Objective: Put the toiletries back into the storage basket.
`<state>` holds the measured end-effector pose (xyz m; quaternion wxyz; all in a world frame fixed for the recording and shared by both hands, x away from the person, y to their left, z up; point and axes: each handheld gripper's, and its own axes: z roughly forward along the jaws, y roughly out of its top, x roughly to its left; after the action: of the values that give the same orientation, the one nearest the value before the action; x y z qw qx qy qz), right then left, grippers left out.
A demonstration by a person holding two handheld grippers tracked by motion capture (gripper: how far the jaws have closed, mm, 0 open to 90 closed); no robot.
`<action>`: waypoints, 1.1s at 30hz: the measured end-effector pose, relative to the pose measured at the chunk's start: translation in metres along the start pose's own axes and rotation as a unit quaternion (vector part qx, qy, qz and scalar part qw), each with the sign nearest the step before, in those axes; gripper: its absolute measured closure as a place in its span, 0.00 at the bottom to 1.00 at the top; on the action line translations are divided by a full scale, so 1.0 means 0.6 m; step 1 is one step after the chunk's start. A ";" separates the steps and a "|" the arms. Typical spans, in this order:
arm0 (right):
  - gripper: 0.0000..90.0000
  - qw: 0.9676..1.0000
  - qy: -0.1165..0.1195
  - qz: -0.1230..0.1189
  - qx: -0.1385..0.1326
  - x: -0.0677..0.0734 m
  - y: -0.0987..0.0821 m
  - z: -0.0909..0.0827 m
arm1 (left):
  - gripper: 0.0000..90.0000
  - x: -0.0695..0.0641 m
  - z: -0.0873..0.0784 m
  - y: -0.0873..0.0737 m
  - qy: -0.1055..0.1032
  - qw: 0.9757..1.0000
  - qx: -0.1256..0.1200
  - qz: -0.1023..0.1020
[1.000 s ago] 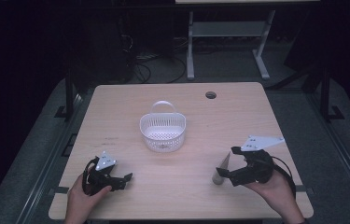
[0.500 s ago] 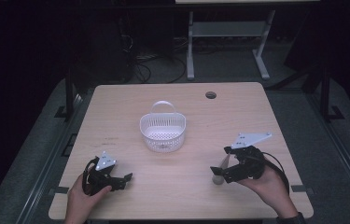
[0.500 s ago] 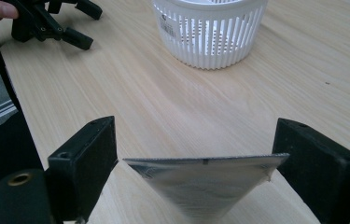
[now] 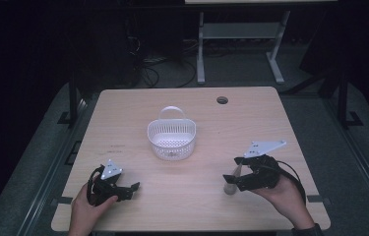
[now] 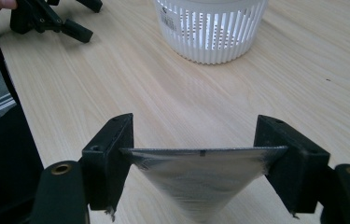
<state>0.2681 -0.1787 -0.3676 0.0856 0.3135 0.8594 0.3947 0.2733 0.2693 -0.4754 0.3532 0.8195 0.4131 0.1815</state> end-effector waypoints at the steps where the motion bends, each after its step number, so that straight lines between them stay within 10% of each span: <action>1: 0.33 1.000 -0.001 -0.002 0.000 0.000 0.000 0.000 | 0.15 0.000 0.000 0.000 0.000 1.000 0.000 0.000; 33: 0.33 1.000 -0.012 -0.010 -0.011 -0.007 0.023 -0.017 | 0.14 -0.003 0.001 0.002 0.006 1.000 0.003 -0.006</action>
<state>0.2739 -0.1807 -0.3510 0.1033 0.3092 0.8570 0.3991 0.2731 0.2672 -0.4751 0.3494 0.8171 0.4205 0.1830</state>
